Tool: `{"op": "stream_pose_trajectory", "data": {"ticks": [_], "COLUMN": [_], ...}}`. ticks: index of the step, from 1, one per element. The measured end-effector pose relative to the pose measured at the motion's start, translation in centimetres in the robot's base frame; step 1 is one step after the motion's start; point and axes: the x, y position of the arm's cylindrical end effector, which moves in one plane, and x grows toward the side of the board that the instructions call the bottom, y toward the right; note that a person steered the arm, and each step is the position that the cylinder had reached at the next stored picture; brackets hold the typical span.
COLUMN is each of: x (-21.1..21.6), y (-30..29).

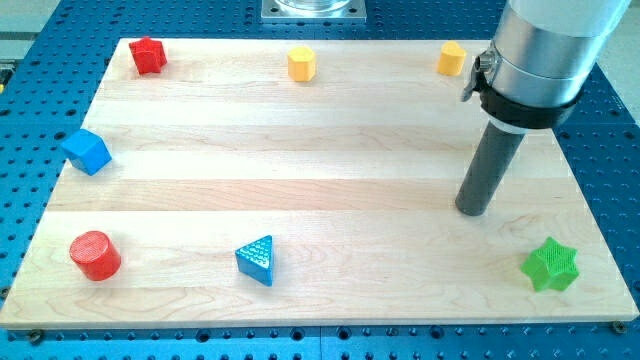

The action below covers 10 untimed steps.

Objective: Push triangle and green circle to the center of the board

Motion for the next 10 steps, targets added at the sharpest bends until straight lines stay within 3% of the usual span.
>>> {"op": "stream_pose_trajectory", "data": {"ticks": [8, 10], "x": [-0.6, -2.0], "y": [6.7, -7.8]}}
